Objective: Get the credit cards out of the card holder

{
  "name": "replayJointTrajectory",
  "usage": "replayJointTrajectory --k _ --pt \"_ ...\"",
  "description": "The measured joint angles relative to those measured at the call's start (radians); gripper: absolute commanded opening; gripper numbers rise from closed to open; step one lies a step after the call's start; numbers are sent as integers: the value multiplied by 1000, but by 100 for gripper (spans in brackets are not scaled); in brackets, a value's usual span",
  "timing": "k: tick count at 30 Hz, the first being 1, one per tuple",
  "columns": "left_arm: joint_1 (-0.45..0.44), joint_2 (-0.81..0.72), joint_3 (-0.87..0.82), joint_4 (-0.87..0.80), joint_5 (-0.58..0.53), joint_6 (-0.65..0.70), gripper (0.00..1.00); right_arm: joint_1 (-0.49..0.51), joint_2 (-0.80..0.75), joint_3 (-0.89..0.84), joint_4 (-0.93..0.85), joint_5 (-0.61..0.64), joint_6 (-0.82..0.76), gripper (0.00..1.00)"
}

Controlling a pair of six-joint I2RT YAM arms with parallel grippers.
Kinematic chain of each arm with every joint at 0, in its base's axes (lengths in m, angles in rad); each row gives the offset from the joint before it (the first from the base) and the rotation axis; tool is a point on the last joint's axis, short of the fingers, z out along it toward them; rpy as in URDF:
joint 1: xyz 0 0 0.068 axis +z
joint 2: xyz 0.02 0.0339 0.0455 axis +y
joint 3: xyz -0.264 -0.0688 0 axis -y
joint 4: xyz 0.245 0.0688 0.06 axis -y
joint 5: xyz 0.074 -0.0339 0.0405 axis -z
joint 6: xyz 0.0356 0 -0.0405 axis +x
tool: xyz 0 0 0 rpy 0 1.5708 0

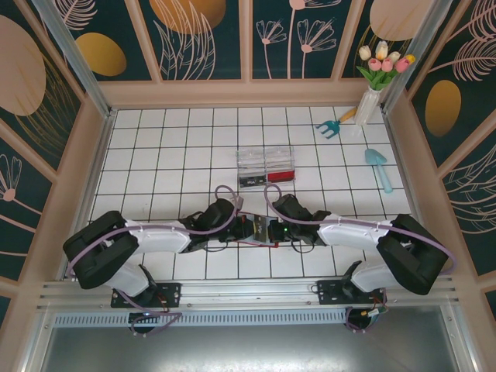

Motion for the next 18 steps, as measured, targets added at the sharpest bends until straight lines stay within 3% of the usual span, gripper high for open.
replayJointTrajectory --k 12,14,18 --pt "32 -235 -19 -224 -108 64 0 0 -68 -18 -25 12 3 1" --pt "32 -257 21 -304 -148 107 0 0 -128 -19 -37 25 -3 8" --pt "32 -267 122 -422 -226 220 0 0 -295 -18 -46 70 -28 31"
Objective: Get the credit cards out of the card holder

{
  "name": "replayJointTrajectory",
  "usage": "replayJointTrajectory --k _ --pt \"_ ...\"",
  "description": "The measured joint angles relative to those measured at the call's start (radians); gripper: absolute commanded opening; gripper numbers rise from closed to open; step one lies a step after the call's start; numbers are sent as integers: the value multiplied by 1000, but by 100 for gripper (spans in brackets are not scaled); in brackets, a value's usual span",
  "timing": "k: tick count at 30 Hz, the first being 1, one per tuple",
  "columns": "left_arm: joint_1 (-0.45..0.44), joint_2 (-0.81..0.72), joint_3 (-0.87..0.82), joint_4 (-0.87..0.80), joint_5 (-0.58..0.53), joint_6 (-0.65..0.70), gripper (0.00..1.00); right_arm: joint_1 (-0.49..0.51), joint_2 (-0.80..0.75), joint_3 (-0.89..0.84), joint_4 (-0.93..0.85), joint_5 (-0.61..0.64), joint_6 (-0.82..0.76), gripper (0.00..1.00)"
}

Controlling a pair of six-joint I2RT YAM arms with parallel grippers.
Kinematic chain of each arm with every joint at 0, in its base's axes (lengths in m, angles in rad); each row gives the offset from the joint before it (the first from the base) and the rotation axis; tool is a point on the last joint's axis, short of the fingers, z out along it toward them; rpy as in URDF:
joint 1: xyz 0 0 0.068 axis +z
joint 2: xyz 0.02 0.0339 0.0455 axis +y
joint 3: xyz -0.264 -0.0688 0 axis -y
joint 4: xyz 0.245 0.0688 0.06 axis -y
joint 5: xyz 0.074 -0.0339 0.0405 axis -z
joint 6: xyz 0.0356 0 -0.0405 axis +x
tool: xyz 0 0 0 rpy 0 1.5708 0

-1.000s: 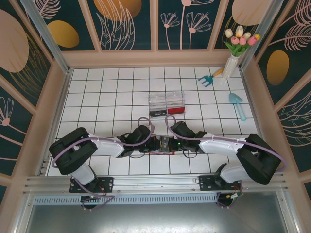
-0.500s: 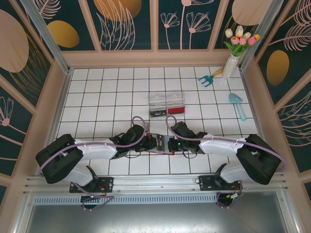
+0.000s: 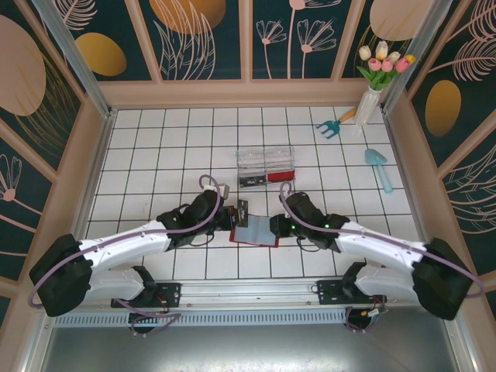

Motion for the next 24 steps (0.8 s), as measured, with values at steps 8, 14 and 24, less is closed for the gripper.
replayJointTrajectory --k 8,14,24 --pt "1 40 171 -111 -177 323 0 0 -373 -38 2 147 -33 99" --pt "1 166 258 -114 -261 640 0 0 -623 -133 -2 257 -30 99" --pt "1 251 272 -63 -333 1248 0 0 -850 -227 -8 365 -30 99"
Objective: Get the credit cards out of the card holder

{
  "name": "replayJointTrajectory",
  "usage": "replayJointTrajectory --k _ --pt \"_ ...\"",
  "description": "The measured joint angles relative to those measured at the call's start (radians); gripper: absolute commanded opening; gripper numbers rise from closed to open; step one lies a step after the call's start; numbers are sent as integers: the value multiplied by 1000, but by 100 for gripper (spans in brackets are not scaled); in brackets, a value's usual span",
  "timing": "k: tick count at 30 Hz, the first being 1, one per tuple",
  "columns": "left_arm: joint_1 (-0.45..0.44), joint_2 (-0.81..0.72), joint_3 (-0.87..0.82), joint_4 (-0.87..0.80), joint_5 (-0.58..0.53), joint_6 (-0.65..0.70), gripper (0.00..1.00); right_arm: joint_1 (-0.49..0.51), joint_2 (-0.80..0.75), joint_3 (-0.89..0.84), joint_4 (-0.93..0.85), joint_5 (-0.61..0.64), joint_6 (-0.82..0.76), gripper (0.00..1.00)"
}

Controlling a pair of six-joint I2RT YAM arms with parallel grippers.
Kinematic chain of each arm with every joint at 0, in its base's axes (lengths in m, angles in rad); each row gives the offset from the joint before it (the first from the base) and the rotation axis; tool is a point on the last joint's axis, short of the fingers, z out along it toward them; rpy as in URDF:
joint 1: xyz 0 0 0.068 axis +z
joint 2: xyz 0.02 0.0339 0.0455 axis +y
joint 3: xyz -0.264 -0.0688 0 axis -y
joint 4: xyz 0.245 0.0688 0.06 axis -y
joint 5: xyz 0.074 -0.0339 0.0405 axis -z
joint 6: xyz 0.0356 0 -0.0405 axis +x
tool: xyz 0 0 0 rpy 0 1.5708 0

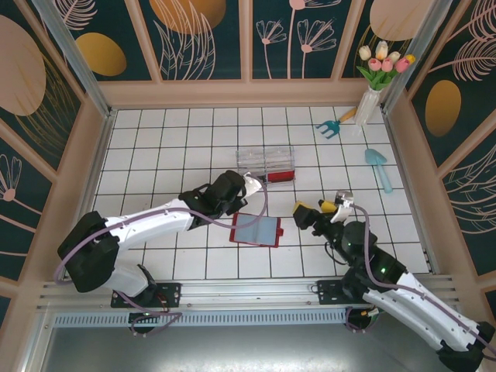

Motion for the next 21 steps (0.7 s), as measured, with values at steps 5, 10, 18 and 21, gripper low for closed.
replayJointTrajectory --k 5,10,18,21 --pt "0 46 24 34 2 219 0 0 -4 -31 8 12 0 99" --pt "0 119 77 60 10 354 0 0 -6 -37 10 30 0 99" --pt "0 263 156 88 8 459 0 0 -14 -57 16 52 0 99" --pt "0 298 170 87 8 470 0 0 -16 -60 16 55 0 99"
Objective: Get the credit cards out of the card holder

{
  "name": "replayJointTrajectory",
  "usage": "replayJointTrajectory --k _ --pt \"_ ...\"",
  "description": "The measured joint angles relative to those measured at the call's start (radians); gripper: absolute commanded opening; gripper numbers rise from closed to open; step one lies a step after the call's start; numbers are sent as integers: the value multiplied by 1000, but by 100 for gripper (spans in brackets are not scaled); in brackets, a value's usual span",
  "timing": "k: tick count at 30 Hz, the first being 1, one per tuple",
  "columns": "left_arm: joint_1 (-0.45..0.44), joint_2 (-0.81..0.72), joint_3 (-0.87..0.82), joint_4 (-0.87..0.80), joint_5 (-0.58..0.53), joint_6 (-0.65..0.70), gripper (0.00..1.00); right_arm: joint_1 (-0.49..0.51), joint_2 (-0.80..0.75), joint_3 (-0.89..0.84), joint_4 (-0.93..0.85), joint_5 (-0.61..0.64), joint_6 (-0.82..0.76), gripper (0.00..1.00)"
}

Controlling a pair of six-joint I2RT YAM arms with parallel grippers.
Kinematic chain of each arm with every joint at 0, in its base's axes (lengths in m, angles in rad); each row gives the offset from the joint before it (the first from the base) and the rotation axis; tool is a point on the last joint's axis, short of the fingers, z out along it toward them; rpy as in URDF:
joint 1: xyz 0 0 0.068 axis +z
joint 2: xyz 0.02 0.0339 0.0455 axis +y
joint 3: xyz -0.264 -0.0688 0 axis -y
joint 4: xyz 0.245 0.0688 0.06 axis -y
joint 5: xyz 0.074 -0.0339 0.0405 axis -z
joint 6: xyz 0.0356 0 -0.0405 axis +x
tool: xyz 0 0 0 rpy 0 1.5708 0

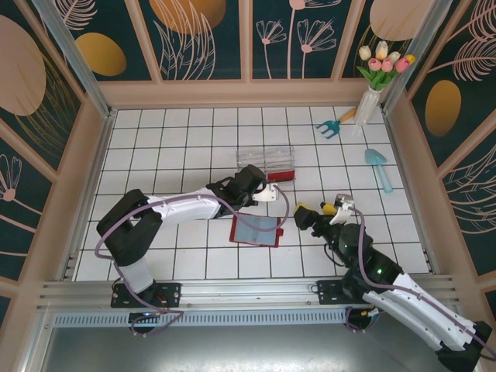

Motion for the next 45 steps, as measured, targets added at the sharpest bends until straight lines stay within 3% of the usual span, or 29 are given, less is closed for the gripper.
replayJointTrajectory --k 31,36,41,45 --pt "44 148 144 -86 -36 -32 0 0 -8 -19 0 -3 1 99" --pt "47 158 151 -85 -38 -42 20 0 -9 -23 -1 -3 1 99" --pt "63 172 155 -89 -45 -53 32 0 -10 -23 -1 -3 1 99" --pt "73 185 155 -92 -57 -61 32 0 -10 -24 -1 -4 1 99"
